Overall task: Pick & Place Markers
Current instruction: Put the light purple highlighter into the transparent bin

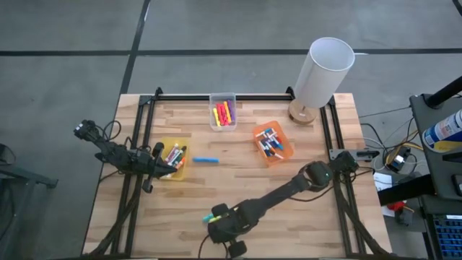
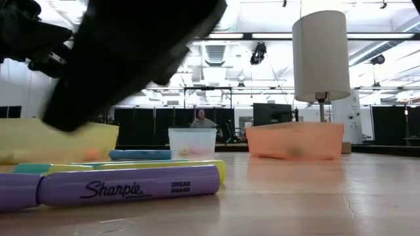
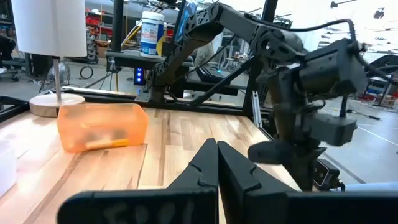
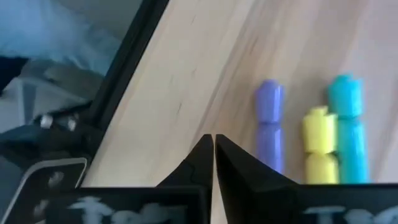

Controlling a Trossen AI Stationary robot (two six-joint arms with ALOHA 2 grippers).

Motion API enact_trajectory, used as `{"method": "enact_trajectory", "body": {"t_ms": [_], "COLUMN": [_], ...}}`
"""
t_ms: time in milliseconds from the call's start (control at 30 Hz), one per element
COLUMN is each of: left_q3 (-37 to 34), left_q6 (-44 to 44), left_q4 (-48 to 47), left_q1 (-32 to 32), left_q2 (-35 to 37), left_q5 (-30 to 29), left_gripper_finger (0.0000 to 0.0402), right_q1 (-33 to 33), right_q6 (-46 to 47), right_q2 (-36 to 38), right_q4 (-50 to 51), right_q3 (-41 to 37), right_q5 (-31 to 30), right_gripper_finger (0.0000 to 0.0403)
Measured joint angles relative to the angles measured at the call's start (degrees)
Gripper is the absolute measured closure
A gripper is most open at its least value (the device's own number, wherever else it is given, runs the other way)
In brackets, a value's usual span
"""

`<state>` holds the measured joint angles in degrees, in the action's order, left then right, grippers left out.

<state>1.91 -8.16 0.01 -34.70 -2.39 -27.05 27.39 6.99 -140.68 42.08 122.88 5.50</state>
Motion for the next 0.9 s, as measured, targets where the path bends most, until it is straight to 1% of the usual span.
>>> {"method": "enact_trajectory", "body": {"t_ms": [133, 300, 367, 500, 667, 800, 900], "left_q3": [0.0, 0.0, 0.0, 0.0, 0.0, 0.0, 0.0], "left_q6": [0.0, 0.0, 0.0, 0.0, 0.0, 0.0, 0.0], "left_q4": [0.0, 0.0, 0.0, 0.0, 0.0, 0.0, 0.0], "left_q1": [0.0, 0.0, 0.0, 0.0, 0.0, 0.0, 0.0], "left_q2": [0.0, 0.0, 0.0, 0.0, 0.0, 0.0, 0.0], "left_q5": [0.0, 0.0, 0.0, 0.0, 0.0, 0.0, 0.0], "left_gripper_finger": [0.0402, 0.0402, 0.0402, 0.0402, 0.0402, 0.0401, 0.0402], "right_q1": [0.5, 0.3, 0.3, 0.4, 0.2, -0.3, -0.3], "right_q6": [0.8, 1.8, 2.5, 2.8, 3.3, 3.8, 3.7], "right_q2": [0.1, 0.1, 0.1, 0.1, 0.0, -0.1, 0.0], "right_q4": [2.6, 2.7, 2.9, 3.4, 2.4, 1.2, 0.8], "right_q3": [1.6, -0.1, -1.0, -1.4, -3.2, -5.9, -6.4], "right_q5": [-5.4, -7.9, -10.3, -11.6, -11.9, -11.4, -11.4], "right_gripper_finger": [0.0356, 0.0293, 0.0268, 0.0235, 0.0229, 0.0238, 0.0246]}}
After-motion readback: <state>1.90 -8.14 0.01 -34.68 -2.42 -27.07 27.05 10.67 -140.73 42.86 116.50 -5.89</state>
